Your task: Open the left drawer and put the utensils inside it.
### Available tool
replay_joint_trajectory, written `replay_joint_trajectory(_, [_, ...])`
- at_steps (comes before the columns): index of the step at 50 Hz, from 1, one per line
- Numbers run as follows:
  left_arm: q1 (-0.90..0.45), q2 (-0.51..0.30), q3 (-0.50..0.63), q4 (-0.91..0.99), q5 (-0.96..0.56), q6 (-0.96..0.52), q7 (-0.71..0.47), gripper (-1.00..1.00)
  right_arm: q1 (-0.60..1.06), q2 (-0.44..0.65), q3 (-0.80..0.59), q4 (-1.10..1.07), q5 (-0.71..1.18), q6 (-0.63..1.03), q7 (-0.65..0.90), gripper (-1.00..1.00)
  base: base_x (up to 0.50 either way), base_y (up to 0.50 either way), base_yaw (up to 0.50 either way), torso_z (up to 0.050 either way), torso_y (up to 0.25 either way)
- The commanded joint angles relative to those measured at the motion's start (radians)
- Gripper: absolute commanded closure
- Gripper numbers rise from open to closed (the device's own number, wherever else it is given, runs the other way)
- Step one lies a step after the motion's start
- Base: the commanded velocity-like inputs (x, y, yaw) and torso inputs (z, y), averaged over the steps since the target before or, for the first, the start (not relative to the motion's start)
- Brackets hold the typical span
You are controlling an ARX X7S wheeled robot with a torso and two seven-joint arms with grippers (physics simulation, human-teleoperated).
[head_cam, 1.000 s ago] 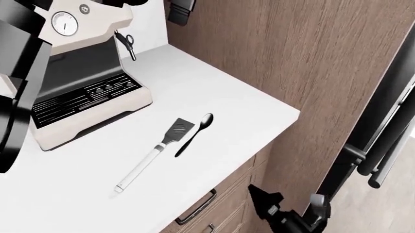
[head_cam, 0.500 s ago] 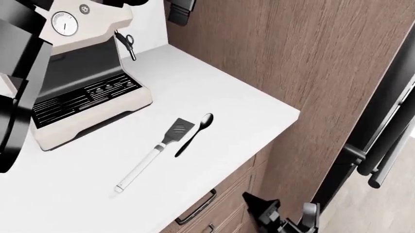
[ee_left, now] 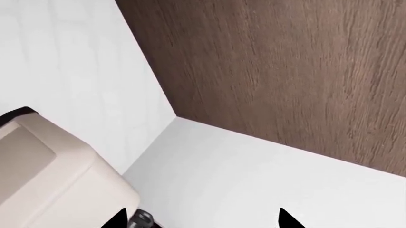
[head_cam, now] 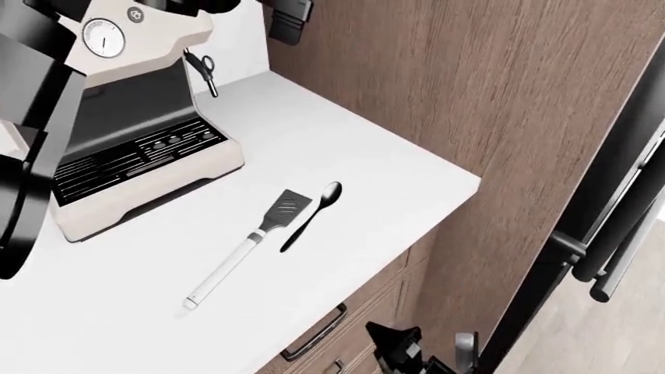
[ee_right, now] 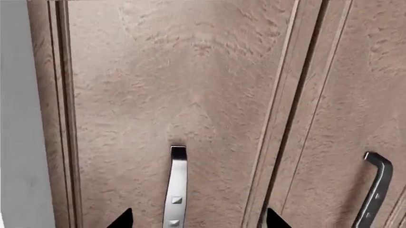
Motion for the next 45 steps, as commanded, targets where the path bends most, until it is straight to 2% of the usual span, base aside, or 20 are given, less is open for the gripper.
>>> replay_joint_trajectory(1, [0.015,-0.009,-0.007,0.026,-0.012,-0.01,-0.021,-1.0,0.069,-0.032,-0.058,0.107,-0.046,0.014,-0.039,-1.0,0.0,0.0,0.0,0.0,0.0])
replay_joint_trajectory(34, [0.011,-0.008,0.001,0.013,-0.013,-0.004,-0.011,-1.0,0.234,-0.112,-0.136,0.311,-0.098,0.038,-0.149,-1.0,0.0,0.0,0.0,0.0,0.0])
replay_joint_trajectory(45, [0.009,-0.013,-0.003,0.022,-0.02,-0.01,-0.017,-1.0,0.24,-0.136,-0.16,0.295,-0.104,0.06,-0.137,-1.0,0.0,0.0,0.0,0.0,0.0])
